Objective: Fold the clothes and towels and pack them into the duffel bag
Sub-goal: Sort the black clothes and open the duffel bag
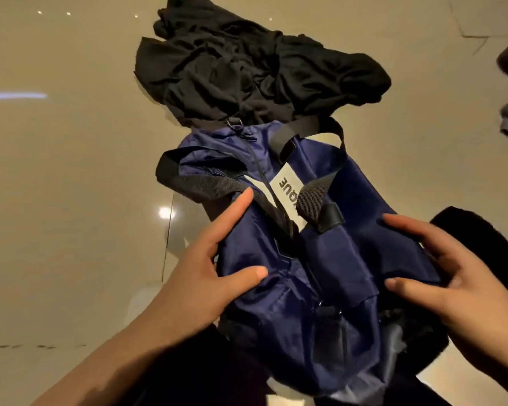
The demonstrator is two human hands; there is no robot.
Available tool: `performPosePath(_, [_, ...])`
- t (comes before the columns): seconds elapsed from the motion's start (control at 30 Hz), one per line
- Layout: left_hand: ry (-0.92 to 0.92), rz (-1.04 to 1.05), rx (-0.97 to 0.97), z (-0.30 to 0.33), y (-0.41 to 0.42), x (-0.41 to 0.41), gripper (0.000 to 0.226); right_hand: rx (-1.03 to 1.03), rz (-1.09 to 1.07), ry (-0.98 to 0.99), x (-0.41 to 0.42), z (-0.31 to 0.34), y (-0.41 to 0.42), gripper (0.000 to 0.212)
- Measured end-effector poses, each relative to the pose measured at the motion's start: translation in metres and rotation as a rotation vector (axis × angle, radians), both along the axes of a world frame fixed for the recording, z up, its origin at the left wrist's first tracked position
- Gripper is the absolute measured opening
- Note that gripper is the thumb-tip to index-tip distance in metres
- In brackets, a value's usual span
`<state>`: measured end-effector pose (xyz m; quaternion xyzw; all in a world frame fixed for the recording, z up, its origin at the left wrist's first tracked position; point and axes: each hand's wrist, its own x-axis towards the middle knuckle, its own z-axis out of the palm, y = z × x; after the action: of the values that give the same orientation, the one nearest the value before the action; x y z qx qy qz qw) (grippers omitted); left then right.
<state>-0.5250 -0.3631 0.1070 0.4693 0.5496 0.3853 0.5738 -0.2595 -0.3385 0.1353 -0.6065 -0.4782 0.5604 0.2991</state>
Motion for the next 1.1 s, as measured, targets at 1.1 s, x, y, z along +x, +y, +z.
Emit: performPosePath(1.1, [0.259,0.318,-0.117,-0.108,0.174,-0.094,0.074,-0.087,-0.158,-0.144,-0.071,-0.121,0.178,0.069])
